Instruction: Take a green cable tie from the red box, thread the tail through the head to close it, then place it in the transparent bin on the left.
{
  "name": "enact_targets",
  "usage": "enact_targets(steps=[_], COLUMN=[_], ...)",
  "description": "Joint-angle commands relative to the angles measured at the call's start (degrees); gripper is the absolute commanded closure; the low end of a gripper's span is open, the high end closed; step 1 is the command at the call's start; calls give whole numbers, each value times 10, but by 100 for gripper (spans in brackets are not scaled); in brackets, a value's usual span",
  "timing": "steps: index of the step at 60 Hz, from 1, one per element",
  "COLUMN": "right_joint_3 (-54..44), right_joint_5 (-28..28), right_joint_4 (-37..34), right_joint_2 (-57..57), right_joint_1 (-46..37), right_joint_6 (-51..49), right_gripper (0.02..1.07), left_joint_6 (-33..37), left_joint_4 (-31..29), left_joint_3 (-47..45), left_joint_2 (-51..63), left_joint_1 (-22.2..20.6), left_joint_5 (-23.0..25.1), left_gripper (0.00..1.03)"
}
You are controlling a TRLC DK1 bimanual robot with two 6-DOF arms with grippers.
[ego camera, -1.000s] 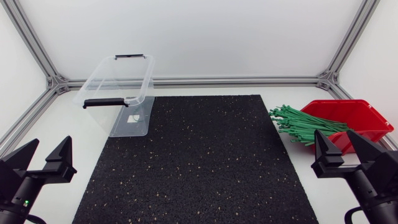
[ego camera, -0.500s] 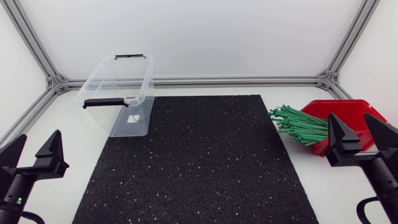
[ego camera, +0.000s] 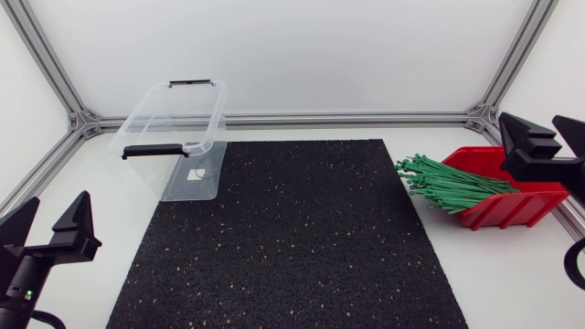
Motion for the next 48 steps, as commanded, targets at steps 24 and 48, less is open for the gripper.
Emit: enact_targets(steps=[24, 48], right_joint_3=[158, 282], right_joint_5=[-10, -68], right_joint_4=[-88, -188], right_joint_2=[187, 346], right_joint_1=[-57, -29], right_joint_6=[-3, -99], right_gripper=[6, 6], left_joint_6=[6, 6], left_joint_4=[-38, -47], left_joint_3=[-25, -24], left_joint_2=[-4, -4], left_joint_1=[-38, -39], left_joint_5=[3, 3], left_gripper=[4, 4])
